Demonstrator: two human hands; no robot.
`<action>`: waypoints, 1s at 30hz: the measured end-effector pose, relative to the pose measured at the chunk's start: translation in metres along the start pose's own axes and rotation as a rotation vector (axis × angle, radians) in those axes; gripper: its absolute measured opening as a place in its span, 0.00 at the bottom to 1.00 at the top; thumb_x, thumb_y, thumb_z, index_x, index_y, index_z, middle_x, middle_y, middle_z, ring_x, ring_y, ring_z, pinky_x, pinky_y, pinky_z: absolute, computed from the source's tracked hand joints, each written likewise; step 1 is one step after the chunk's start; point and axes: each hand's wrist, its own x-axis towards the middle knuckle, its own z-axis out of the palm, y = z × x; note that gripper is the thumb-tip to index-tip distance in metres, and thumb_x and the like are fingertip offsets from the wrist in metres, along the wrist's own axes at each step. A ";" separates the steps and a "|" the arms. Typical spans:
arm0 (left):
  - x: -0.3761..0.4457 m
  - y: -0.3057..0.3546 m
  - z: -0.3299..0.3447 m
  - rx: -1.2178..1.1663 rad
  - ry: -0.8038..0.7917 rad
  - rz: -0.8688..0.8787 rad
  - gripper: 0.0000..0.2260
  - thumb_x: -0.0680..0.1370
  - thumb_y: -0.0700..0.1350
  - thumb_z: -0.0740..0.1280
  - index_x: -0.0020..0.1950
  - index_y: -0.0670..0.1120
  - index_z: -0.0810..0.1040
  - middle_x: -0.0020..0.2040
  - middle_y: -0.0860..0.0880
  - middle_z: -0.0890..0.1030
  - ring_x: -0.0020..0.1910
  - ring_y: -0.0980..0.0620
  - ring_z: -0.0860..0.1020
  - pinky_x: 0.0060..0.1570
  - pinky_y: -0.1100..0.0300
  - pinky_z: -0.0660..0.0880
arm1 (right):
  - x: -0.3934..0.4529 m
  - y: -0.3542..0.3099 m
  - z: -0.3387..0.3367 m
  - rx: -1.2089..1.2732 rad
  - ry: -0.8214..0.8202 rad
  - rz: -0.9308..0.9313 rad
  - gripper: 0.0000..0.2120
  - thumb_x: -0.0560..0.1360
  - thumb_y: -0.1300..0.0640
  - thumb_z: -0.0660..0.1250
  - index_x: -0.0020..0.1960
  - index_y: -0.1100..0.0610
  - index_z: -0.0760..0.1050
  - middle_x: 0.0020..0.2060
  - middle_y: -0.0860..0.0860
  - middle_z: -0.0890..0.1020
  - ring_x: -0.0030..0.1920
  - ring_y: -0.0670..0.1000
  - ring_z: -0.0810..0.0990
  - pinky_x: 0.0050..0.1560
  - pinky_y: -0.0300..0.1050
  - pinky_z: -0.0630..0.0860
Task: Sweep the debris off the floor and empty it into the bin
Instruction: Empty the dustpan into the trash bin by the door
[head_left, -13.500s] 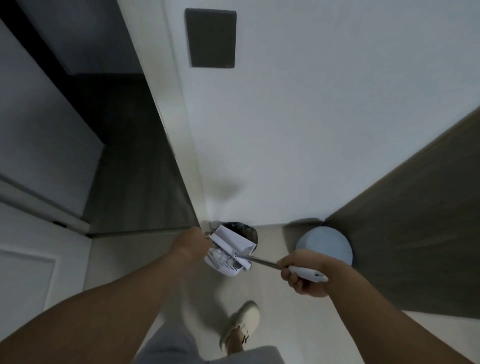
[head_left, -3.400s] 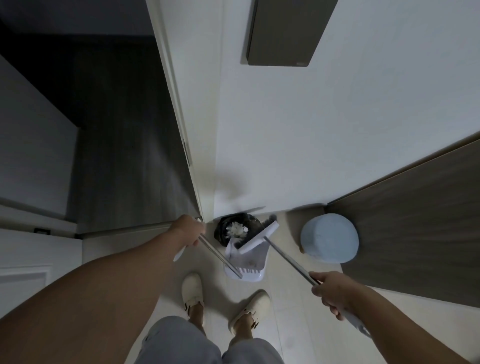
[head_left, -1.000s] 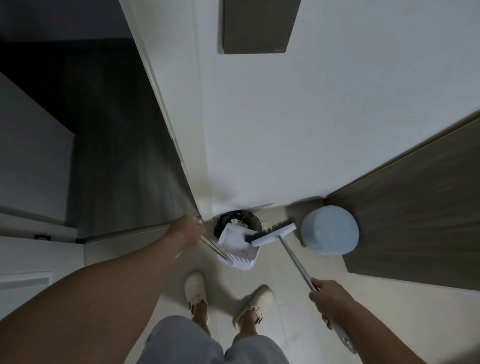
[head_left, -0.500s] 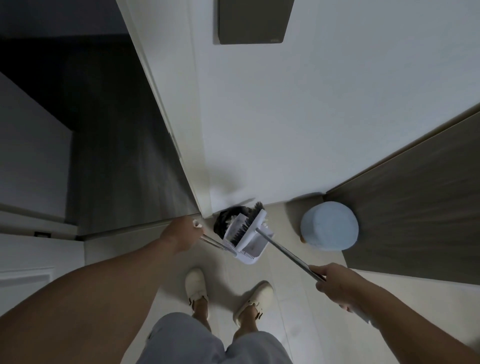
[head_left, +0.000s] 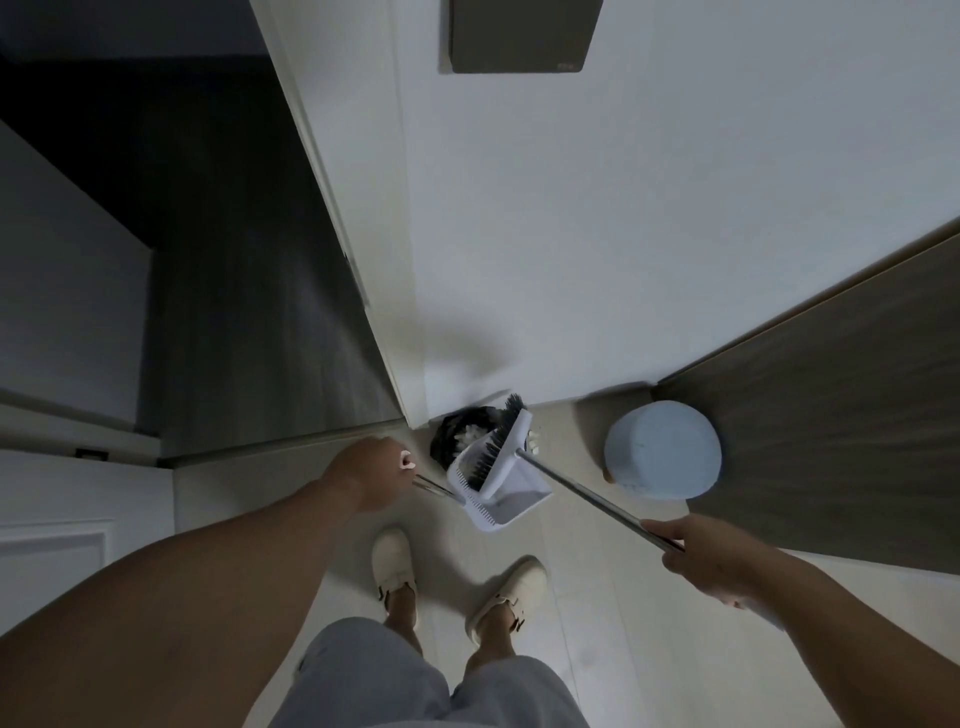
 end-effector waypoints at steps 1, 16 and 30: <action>0.001 0.002 0.000 0.029 -0.001 0.008 0.10 0.77 0.53 0.63 0.38 0.50 0.74 0.44 0.44 0.82 0.48 0.40 0.80 0.37 0.55 0.66 | 0.000 -0.001 0.000 -0.006 0.010 -0.005 0.24 0.78 0.53 0.62 0.72 0.37 0.67 0.43 0.44 0.80 0.34 0.45 0.79 0.27 0.35 0.71; 0.008 0.001 0.010 0.144 -0.040 0.128 0.11 0.74 0.56 0.59 0.46 0.54 0.79 0.48 0.48 0.82 0.49 0.43 0.80 0.40 0.56 0.66 | 0.011 -0.020 0.035 -0.046 0.003 -0.092 0.24 0.79 0.54 0.60 0.74 0.40 0.65 0.55 0.49 0.80 0.42 0.46 0.80 0.38 0.38 0.76; 0.006 0.003 0.003 0.182 -0.139 0.114 0.13 0.74 0.55 0.60 0.50 0.54 0.81 0.51 0.49 0.83 0.51 0.44 0.80 0.44 0.56 0.72 | 0.008 -0.002 0.038 -0.190 0.010 -0.133 0.24 0.81 0.52 0.59 0.74 0.37 0.62 0.53 0.48 0.81 0.43 0.46 0.80 0.43 0.40 0.78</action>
